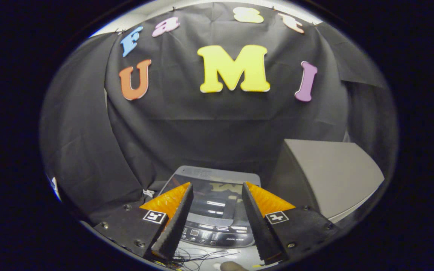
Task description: Put the clothes into the washing machine and then close the washing machine lid.
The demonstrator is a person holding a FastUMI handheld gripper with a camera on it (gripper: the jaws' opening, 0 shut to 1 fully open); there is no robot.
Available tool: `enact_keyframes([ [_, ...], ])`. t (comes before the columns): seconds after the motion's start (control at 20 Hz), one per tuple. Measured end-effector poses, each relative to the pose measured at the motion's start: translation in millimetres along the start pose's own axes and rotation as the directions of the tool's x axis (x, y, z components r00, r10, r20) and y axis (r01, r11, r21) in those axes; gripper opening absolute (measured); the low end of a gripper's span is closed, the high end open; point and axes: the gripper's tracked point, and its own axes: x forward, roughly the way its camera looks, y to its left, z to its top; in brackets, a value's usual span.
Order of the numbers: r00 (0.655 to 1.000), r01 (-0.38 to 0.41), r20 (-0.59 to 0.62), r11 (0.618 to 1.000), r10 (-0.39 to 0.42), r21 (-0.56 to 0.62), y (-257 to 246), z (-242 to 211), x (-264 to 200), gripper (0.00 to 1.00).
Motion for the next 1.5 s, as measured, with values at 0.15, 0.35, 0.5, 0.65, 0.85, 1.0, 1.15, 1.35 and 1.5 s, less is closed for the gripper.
enact_keyframes([
  [0.15,0.996,0.027,0.083,1.000,-0.026,-0.010,-35.7,12.0,-54.3,0.86],
  [0.35,0.987,0.057,0.153,0.998,-0.057,0.004,-88.8,4.4,-122.2,1.00],
  [0.5,0.986,0.059,0.155,0.997,-0.066,0.048,-128.9,-21.6,-170.8,1.00],
  [0.65,0.980,0.095,0.168,0.992,-0.107,0.079,-175.2,-50.8,-218.1,1.00],
  [0.85,0.975,0.134,0.166,0.986,-0.149,0.101,-216.9,-96.0,-285.2,1.00],
  [1.0,0.971,0.158,0.158,0.979,-0.177,0.126,-244.1,-123.6,-324.0,1.00],
  [1.15,0.971,0.161,0.149,0.975,-0.184,0.153,-257.2,-147.7,-352.2,1.00],
  [1.35,0.970,0.171,0.149,0.974,-0.193,0.147,-267.3,-162.8,-365.6,1.00],
  [1.5,0.966,0.190,0.139,0.965,-0.216,0.178,-271.7,-171.8,-368.4,1.00],
])
